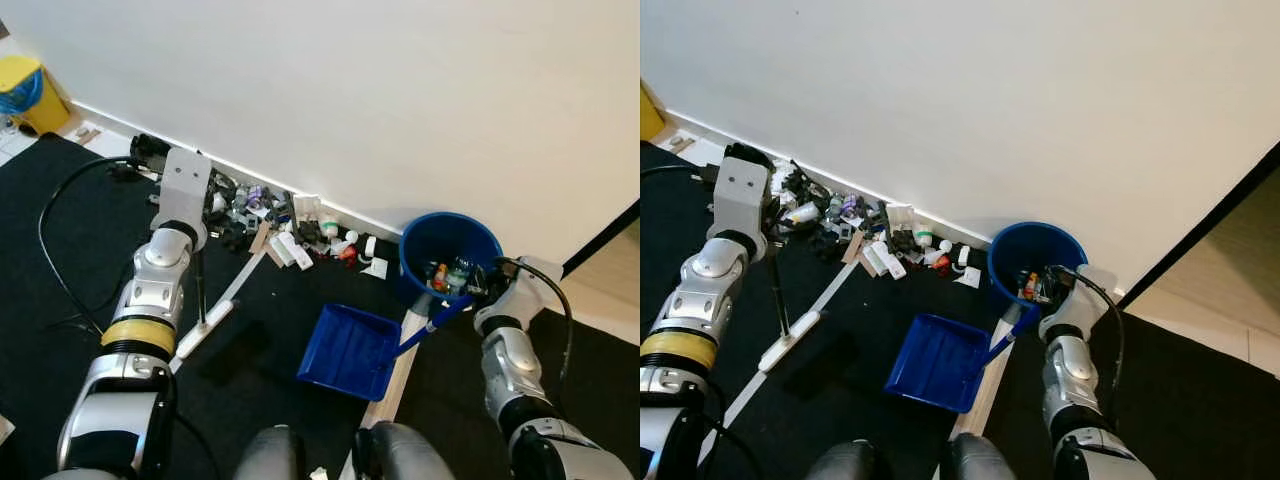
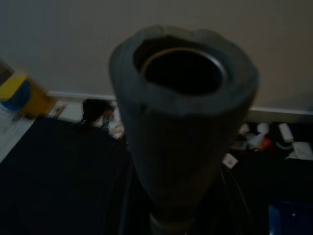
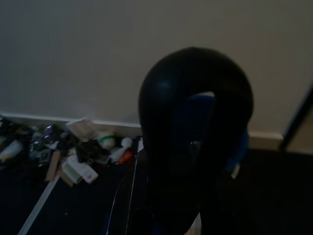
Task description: Sweep floor
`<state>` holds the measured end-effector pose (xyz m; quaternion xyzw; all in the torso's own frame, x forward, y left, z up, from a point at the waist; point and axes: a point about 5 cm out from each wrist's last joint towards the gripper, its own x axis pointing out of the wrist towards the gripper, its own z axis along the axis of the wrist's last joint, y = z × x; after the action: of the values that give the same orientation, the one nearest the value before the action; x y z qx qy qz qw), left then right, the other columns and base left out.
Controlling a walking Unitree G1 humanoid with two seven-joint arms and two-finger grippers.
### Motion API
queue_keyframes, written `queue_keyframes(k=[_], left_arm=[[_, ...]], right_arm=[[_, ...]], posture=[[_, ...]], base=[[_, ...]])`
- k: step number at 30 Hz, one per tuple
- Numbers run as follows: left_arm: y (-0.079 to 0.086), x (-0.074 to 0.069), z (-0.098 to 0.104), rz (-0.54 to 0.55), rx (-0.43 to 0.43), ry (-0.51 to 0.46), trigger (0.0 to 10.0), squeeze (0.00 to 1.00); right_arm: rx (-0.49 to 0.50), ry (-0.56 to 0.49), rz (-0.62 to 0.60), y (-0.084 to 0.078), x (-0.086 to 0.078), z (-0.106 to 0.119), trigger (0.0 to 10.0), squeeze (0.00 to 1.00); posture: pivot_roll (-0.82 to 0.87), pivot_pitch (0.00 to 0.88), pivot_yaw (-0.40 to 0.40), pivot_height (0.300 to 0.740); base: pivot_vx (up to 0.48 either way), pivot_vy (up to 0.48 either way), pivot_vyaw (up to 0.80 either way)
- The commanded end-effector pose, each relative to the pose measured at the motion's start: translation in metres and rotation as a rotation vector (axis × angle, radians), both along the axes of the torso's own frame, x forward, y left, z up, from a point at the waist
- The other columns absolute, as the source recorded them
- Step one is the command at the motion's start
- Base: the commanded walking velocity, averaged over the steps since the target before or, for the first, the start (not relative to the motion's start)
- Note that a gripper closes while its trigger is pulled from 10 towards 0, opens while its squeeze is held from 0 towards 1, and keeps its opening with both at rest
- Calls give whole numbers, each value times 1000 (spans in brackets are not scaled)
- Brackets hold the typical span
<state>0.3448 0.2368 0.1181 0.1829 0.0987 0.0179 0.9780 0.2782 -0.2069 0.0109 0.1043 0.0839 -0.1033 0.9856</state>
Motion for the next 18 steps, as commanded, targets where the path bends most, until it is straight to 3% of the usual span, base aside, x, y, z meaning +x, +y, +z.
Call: queue_keyframes(k=[1, 8, 18], left_arm=[[-2, 6, 13, -20, 24, -56, 10000, 0], [-2, 6, 13, -29, 35, -48, 10000, 0], [-1, 8, 14, -39, 42, -47, 10000, 0]], right_arm=[[-1, -25, -19, -4, 1, 4, 10000, 0], [-3, -27, -33, -6, -2, 3, 10000, 0], [-6, -27, -34, -4, -5, 1, 10000, 0]], posture=[[109, 10, 5, 740], [110, 13, 9, 740], [111, 13, 18, 740]], base=[[0, 476, -800], [0, 479, -705], [0, 476, 0]])
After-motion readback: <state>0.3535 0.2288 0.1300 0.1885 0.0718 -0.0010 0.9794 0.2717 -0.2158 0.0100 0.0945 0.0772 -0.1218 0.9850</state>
